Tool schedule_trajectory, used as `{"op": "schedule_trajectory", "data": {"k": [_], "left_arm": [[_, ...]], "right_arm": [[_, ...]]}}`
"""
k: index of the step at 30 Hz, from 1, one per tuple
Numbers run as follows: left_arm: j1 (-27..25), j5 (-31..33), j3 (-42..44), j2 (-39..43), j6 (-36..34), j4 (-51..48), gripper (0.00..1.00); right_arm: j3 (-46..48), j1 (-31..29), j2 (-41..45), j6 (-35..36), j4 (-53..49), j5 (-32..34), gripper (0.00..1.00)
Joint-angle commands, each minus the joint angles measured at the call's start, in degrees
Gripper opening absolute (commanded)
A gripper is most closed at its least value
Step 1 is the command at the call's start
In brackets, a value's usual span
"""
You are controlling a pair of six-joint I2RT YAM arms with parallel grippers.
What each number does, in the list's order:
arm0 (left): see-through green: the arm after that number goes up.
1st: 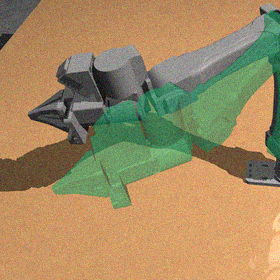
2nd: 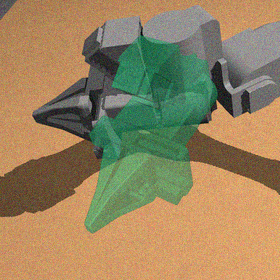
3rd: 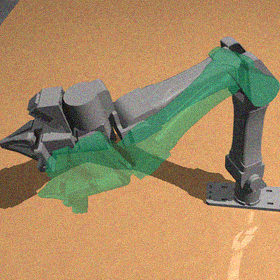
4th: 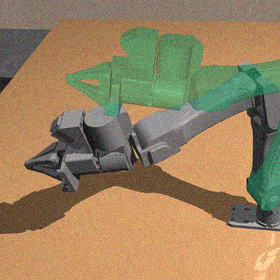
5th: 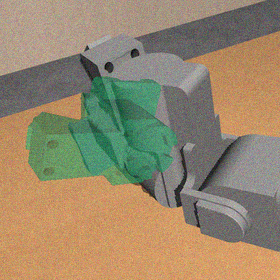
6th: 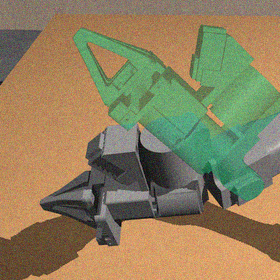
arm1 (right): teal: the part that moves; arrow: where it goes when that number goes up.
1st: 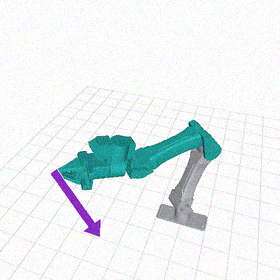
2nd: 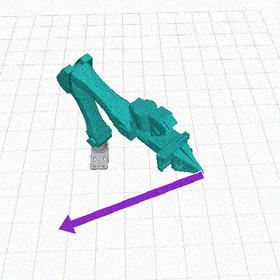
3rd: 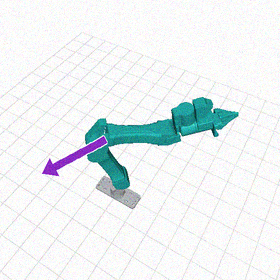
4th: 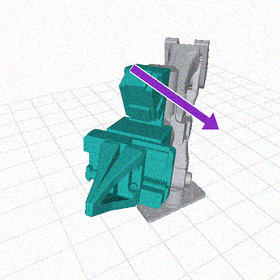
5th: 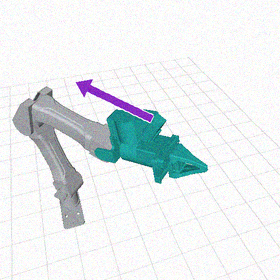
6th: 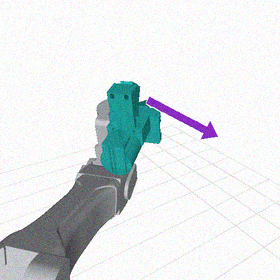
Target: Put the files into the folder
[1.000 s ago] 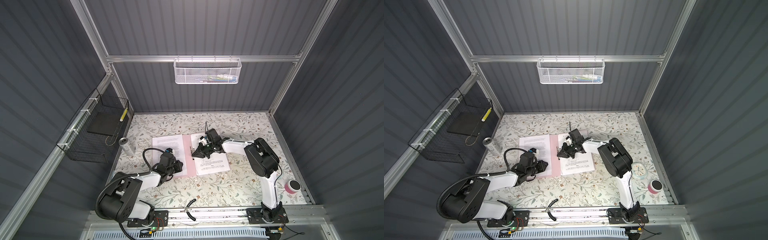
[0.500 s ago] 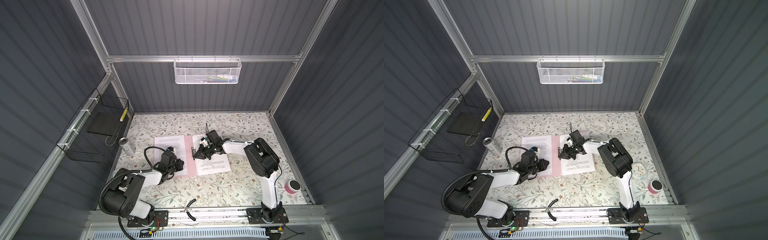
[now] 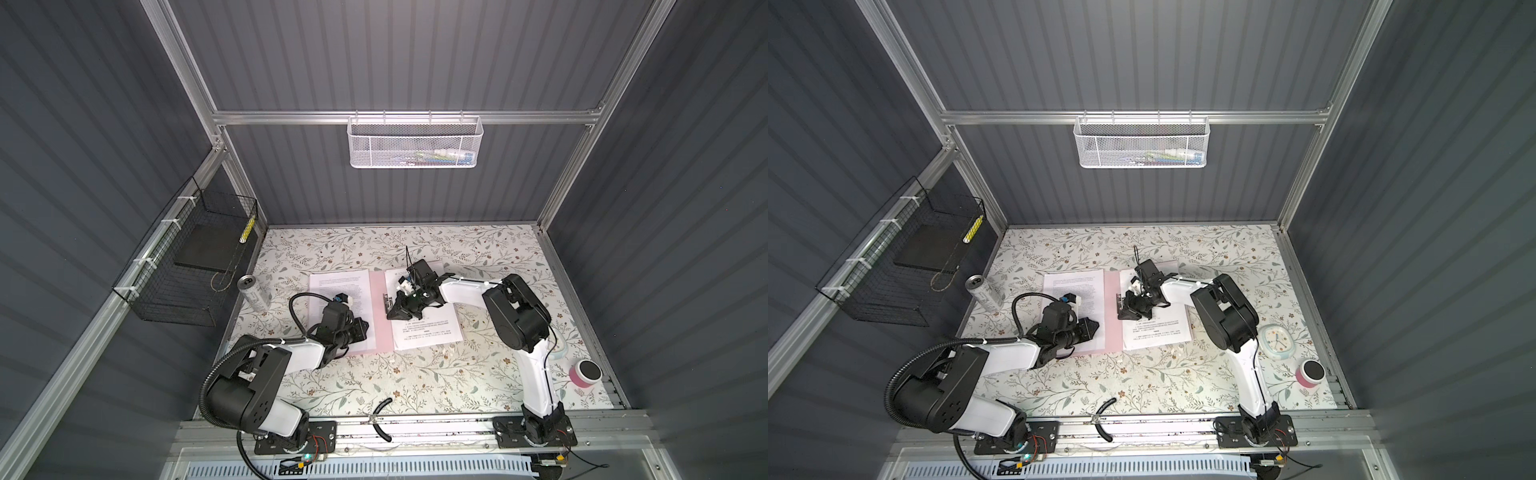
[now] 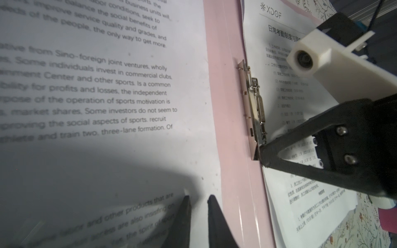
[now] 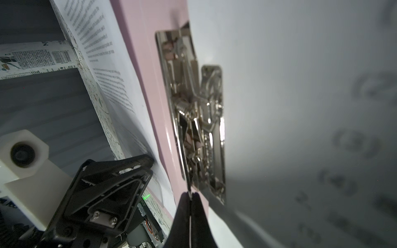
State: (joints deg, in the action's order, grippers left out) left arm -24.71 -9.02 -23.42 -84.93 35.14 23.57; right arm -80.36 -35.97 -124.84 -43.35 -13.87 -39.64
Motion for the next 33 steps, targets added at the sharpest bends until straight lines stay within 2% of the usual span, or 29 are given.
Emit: {"op": "schedule_trajectory", "data": {"k": [1,8,11,15,18,26,27,31,33], "left_arm": [[0.6,1.1,0.7,-1.7,-1.1,-5.6,0.19],[0.6,0.7,0.8,-2.0,-0.9,-4.8,0.19],[0.6,0.2,0.7,-2.6,-0.6,-4.1,0.19],[0.6,-0.2,1.1,-3.6,-0.2,-2.9,0.19],[0.6,-0.4,1.4,-3.5,0.2,-2.4,0.19],[0.6,-0.7,1.3,-2.4,0.3,-2.9,0.19],[0.6,-0.8,1.2,-2.0,0.2,-3.2,0.22],[0.6,0.6,-1.2,2.3,-1.4,-8.3,0.52],[0.7,2.6,-4.4,5.3,-3.7,-13.7,0.58]], "right_arm": [[2.3,0.2,-5.9,1.1,-10.6,9.7,0.0],[1.3,-0.2,-6.0,1.8,-11.9,10.8,0.0],[1.7,-0.4,-5.7,0.5,-9.2,6.8,0.0],[4.4,-0.6,-3.3,-5.6,0.7,0.2,0.0],[5.3,-0.6,-1.2,-9.1,5.1,-2.0,0.0],[4.7,-0.6,0.5,-13.0,10.4,-5.7,0.0],[4.5,-0.5,0.5,-12.5,9.9,-5.5,0.0],[5.2,0.0,0.7,-10.6,8.2,-3.6,0.0],[6.3,0.5,1.5,-10.2,8.2,-2.8,0.0]]}}
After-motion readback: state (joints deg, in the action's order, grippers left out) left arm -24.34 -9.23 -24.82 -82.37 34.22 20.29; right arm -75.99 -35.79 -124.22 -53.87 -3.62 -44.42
